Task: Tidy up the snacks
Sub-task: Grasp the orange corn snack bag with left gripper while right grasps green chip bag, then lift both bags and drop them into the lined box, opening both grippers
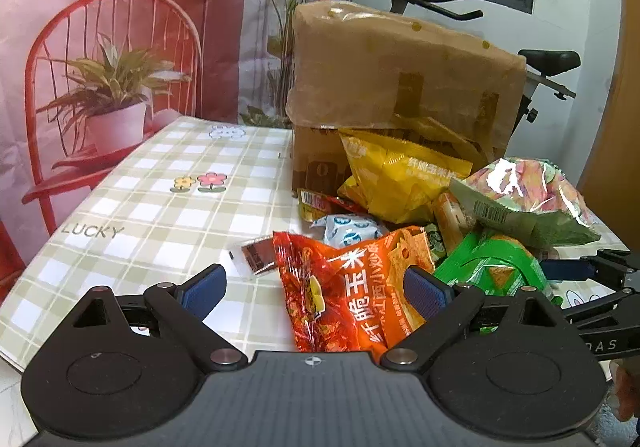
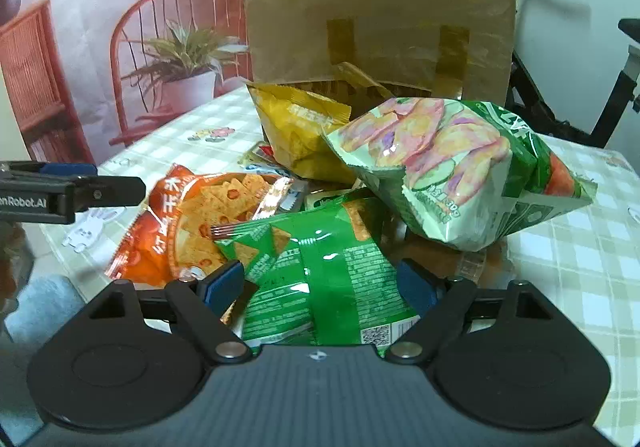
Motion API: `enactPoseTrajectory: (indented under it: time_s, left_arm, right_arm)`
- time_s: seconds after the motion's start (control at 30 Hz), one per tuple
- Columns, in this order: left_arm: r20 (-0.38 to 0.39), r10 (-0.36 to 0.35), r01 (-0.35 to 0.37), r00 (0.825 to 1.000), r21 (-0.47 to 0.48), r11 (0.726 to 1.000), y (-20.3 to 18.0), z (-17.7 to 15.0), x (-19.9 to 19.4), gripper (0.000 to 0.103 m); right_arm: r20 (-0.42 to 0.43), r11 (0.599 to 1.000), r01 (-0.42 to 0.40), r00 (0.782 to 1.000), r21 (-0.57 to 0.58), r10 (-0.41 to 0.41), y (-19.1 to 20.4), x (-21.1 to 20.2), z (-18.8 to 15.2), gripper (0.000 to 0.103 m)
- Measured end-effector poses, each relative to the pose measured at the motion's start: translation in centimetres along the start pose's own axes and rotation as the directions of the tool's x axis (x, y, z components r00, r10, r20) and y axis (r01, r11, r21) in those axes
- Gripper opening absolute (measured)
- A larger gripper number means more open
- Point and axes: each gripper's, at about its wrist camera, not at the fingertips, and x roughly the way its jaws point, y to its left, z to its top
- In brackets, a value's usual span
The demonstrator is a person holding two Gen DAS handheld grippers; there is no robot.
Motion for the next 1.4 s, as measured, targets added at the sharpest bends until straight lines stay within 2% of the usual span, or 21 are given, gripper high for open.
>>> enactPoseTrajectory:
  time_s: [0.17, 0.3, 0.4, 0.47, 0.63, 0.67, 0.7, 0.77, 0.8, 0.9, 0.97, 1.17, 1.27, 1.4]
  left_arm:
    - [-0.030, -0.023, 0.023, 0.999, -0.010, 1.000, 0.5, -0.1, 1.3, 0.097]
    - [-0.058, -0.073, 0.072, 0.996, -0.021, 0.997, 0.8, -0.1, 2.8, 0.097]
    - [-0.113, -0.104, 0.098, 0.988, -0.057, 0.994, 1.3, -0.5, 4.4, 0.097]
    - [-0.126, -0.125, 0.116, 0.984, -0.074, 0.990, 1.4, -0.8, 5.0, 0.098]
    - [-0.163, -0.173, 0.159, 0.971, -0.093, 0.983, 1.2, -1.6, 7.1, 0.098]
    - [-0.169, -0.186, 0.171, 0.968, -0.100, 0.980, 1.1, -1.7, 7.3, 0.095]
    - [-0.171, -0.205, 0.188, 0.964, -0.110, 0.976, 1.1, -1.9, 7.6, 0.084]
    - [-0.150, -0.220, 0.204, 0.964, -0.110, 0.973, 0.9, -2.0, 7.3, 0.069]
    - [-0.142, -0.195, 0.184, 0.970, -0.089, 0.979, 0.6, -1.8, 6.9, 0.063]
    - [-0.099, -0.112, 0.111, 0.989, -0.013, 0.994, -0.3, -1.5, 5.5, 0.057]
    - [-0.077, -0.103, 0.101, 0.992, -0.023, 0.995, -0.2, -1.2, 4.7, 0.056]
    - [0.000, -0.061, 0.061, 0.998, -0.041, 0.997, 0.4, 0.0, 1.7, 0.056]
    - [0.030, -0.039, 0.041, 0.999, -0.048, 0.998, 0.6, 0.7, 0.4, 0.056]
    - [0.077, -0.012, 0.017, 0.997, -0.068, 0.998, 1.0, 1.9, -1.5, 0.056]
  right_arm:
    - [-0.029, 1.000, 0.013, 0.999, -0.025, -0.013, -0.1, 1.5, 0.3, 0.092]
    - [-0.063, 0.999, -0.006, 0.998, -0.043, 0.003, 0.0, 2.6, 0.1, 0.096]
    - [-0.066, 0.999, -0.017, 0.998, -0.040, 0.014, -0.1, 2.8, 0.1, 0.095]
    - [-0.062, 0.999, -0.029, 0.998, -0.039, 0.027, -0.3, 2.7, 0.0, 0.091]
    - [-0.050, 0.999, -0.040, 0.998, -0.030, 0.038, -0.4, 2.6, -0.1, 0.090]
    - [-0.049, 0.999, -0.039, 0.998, -0.029, 0.038, -0.4, 2.6, -0.1, 0.090]
    - [-0.049, 0.999, -0.039, 0.998, -0.029, 0.037, -0.4, 2.6, -0.1, 0.090]
    - [-0.048, 0.999, -0.039, 0.998, -0.025, 0.038, -0.4, 2.6, 0.0, 0.089]
    - [-0.048, 0.999, -0.039, 0.998, -0.022, 0.038, -0.5, 2.5, 0.0, 0.089]
    - [-0.043, 0.998, -0.057, 0.997, -0.005, 0.057, -0.6, 2.2, 0.0, 0.084]
    - [-0.042, 0.998, -0.066, 0.997, 0.000, 0.066, -0.5, 2.0, 0.1, 0.079]
    - [-0.022, 0.995, -0.097, 0.995, 0.028, 0.098, -0.1, 0.9, 0.4, 0.075]
    - [0.010, 0.991, -0.122, 0.992, 0.046, 0.122, 0.1, -0.2, 1.0, 0.071]
    - [0.070, 0.991, -0.135, 0.988, 0.012, 0.134, 0.9, -2.0, 2.2, 0.068]
